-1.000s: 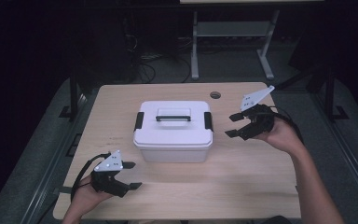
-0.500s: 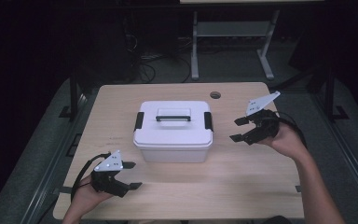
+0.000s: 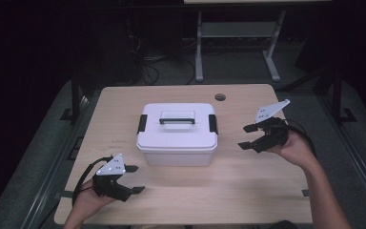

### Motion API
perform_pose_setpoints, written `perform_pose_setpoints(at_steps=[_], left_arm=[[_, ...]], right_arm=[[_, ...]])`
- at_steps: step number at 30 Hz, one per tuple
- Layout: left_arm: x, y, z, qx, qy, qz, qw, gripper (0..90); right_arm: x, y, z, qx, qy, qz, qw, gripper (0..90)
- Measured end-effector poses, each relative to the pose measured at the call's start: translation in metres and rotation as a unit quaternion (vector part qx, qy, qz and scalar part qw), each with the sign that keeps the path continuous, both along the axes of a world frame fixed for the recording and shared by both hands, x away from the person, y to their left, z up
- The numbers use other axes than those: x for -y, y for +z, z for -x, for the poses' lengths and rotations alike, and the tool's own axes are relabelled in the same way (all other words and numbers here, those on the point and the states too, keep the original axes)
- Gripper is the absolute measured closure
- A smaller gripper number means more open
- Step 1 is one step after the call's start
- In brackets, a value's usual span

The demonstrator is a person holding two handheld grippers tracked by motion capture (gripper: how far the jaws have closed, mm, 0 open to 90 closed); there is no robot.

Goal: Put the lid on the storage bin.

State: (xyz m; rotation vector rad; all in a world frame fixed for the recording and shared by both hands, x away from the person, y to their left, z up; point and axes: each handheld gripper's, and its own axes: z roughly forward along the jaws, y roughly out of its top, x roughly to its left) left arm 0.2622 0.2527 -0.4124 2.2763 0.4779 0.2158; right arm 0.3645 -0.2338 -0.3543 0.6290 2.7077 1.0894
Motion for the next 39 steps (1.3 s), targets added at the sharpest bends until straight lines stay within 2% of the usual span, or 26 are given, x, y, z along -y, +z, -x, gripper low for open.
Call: perform_pose_setpoints(at_steps=[27, 39], left_arm=[[0.000, 0.000, 0.000, 0.001, 0.002, 0.001, 1.0000, 26.2], [0.000, -0.001, 0.000, 0.000, 0.003, 0.001, 1.0000, 26.2]], right_arm=[[0.020, -0.035, 0.013, -0.020, -0.019, -0.014, 0.9995, 29.7], [0.028, -0.046, 0.019, -0.031, -0.027, -0.018, 0.9990, 29.7]])
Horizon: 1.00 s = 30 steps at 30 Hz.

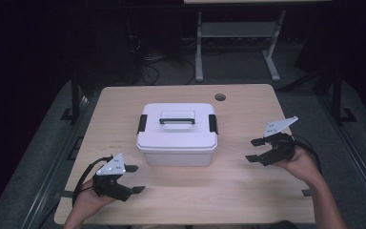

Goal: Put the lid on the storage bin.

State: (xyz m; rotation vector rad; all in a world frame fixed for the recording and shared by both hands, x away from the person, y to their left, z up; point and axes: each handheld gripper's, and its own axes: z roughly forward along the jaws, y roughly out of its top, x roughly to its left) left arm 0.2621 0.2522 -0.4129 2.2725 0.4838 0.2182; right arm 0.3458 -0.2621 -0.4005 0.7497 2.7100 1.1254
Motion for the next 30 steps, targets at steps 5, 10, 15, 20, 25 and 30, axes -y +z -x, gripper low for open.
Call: perform_pose_setpoints(at_steps=[5, 10, 15, 20, 25, 30], left_arm=[[0.001, 0.000, 0.000, -0.001, 0.000, 0.000, 1.0000, 26.2], [0.000, 0.000, 0.000, 0.000, 0.000, -0.001, 1.0000, 26.2], [0.001, 0.000, -0.001, -0.001, -0.001, -0.002, 1.0000, 26.3], [0.001, -0.001, -0.001, -0.001, -0.002, -0.003, 1.0000, 26.2], [0.001, -0.001, -0.001, -0.001, -0.001, -0.002, 1.0000, 26.2], [0.001, -0.001, -0.001, -0.001, -0.003, -0.004, 1.0000, 26.3]], right_arm=[[0.003, -0.003, 0.003, -0.002, -0.002, -0.001, 1.0000, 29.6], [0.005, -0.007, 0.005, -0.004, -0.005, -0.003, 1.0000, 29.6], [0.008, -0.010, 0.008, -0.007, -0.009, -0.006, 0.9999, 29.6], [0.010, -0.014, 0.011, -0.007, -0.008, -0.010, 0.9999, 29.6], [0.012, -0.017, 0.014, -0.012, -0.012, -0.012, 0.9998, 29.6], [0.015, -0.020, 0.017, -0.010, -0.013, -0.014, 0.9998, 29.6]])
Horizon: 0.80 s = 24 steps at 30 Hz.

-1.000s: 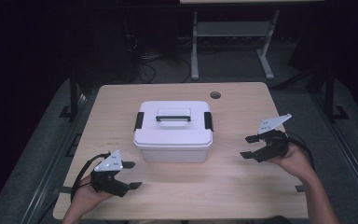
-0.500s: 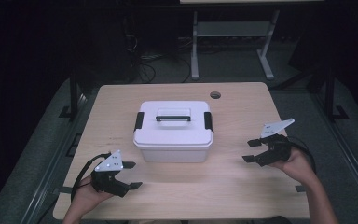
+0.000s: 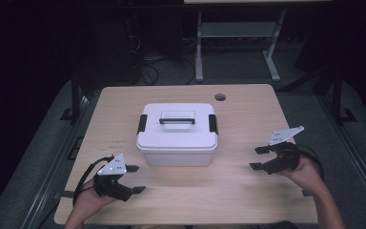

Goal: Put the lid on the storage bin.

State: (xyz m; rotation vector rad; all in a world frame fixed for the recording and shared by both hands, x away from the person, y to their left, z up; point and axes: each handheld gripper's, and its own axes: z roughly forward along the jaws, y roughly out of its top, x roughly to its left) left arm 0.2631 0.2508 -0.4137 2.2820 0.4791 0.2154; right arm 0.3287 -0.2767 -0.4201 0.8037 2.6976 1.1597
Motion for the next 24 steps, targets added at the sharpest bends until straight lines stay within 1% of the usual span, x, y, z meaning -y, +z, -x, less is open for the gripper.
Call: perform_pose_setpoints(at_steps=[24], left_arm=[[0.001, -0.001, 0.000, -0.001, -0.001, -0.001, 1.0000, 26.2]], right_arm=[[0.011, -0.012, 0.014, -0.007, -0.010, -0.009, 0.9999, 29.2]])
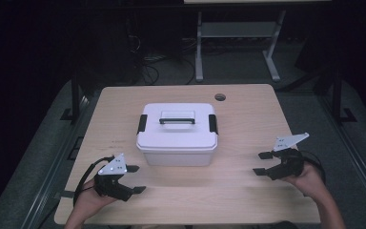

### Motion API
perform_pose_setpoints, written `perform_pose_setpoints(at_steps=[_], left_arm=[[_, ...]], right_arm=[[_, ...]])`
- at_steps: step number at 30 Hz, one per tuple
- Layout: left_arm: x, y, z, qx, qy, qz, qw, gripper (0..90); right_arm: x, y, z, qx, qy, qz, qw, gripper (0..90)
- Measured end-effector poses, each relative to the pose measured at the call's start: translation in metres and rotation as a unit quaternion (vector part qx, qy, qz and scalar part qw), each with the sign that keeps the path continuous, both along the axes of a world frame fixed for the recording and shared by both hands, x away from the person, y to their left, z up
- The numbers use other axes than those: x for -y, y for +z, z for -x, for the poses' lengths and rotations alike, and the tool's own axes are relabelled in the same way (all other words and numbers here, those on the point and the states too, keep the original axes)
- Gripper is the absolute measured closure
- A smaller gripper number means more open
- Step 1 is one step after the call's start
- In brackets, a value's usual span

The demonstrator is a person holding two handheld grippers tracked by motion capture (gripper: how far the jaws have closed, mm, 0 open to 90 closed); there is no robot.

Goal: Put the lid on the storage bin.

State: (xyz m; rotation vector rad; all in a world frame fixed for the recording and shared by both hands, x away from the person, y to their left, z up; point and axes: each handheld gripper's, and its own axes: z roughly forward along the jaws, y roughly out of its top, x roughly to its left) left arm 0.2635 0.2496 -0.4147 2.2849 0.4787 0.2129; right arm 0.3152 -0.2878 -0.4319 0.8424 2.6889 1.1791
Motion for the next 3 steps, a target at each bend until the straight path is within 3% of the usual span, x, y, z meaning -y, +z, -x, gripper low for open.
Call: perform_pose_setpoints(at_steps=[3], left_arm=[[0.0000, 0.0000, -0.0007, 0.000, 0.001, 0.001, 1.0000, 26.2]], right_arm=[[0.0003, 0.0002, 0.0005, 0.001, 0.000, -0.002, 1.0000, 29.2]])
